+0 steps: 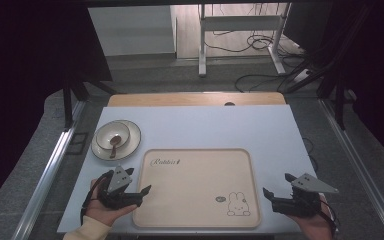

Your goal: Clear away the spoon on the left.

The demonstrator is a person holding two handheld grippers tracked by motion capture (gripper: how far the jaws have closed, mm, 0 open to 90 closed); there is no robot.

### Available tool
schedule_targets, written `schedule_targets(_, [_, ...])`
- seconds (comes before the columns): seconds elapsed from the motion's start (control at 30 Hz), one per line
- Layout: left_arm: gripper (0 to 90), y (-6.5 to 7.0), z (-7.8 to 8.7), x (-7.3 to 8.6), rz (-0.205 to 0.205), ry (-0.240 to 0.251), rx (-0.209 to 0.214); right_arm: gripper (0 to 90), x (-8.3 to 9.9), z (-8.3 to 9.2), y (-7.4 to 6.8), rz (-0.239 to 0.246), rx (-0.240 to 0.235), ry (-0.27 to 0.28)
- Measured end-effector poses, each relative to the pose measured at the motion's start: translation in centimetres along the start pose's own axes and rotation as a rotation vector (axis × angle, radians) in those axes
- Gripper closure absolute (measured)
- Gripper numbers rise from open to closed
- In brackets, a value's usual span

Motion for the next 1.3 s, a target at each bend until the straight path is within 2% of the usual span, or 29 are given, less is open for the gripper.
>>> schedule_targets(0.17, [21.7, 0.2, 0.0, 0.0, -0.010, -0.008, 0.003, 11.4, 0.0, 0.0, -0.2, 0.005, -0.007, -0.004])
schedule_targets(0.57, [22.3, 0.4, 0.4, -0.2, -0.018, 0.007, 0.017, 12.5, 0.0, 0.2, -0.4, -0.003, 0.001, -0.012])
schedule_targets(0.7, [21.8, 0.1, 0.5, -0.6, -0.010, 0.029, 0.005, 12.9, 0.2, 0.2, -0.3, -0.003, 0.001, -0.019])
schedule_targets(0.73, [21.8, 0.0, 0.6, -0.6, -0.020, 0.027, 0.005, 13.0, 0.2, 0.2, -0.3, -0.003, 0.000, -0.020])
schedule_targets(0.83, [21.9, 0.1, 0.5, -0.8, -0.007, 0.037, 0.010, 13.2, 0.3, 0.3, -0.2, -0.006, 0.002, -0.019])
schedule_targets(0.9, [21.9, 0.0, 0.6, -0.8, -0.024, 0.028, 0.012, 13.3, 0.4, 0.4, -0.2, -0.007, 0.004, -0.020])
schedule_targets(1.07, [22.2, 0.0, 0.7, -1.1, -0.034, 0.034, 0.016, 13.4, 0.5, 0.6, -0.3, -0.003, 0.002, -0.020])
schedule_targets(1.2, [22.1, -0.4, 1.1, -1.5, -0.037, 0.037, 0.006, 13.6, 0.6, 0.7, -0.3, -0.002, 0.000, -0.023])
schedule_targets(1.3, [22.2, -0.8, 1.7, -2.0, -0.029, 0.061, -0.011, 13.8, 0.7, 0.7, -0.2, -0.001, 0.002, -0.028])
Point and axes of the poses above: each handheld gripper's, and its own axes: z roughly backward along the jaws, x roughly out of its underside, y roughly to its right, the point moved 7 cm from there along -z, roughly forward along the jaws, and after that the axes turned 12 degrees about x, right-handed, at the moved point
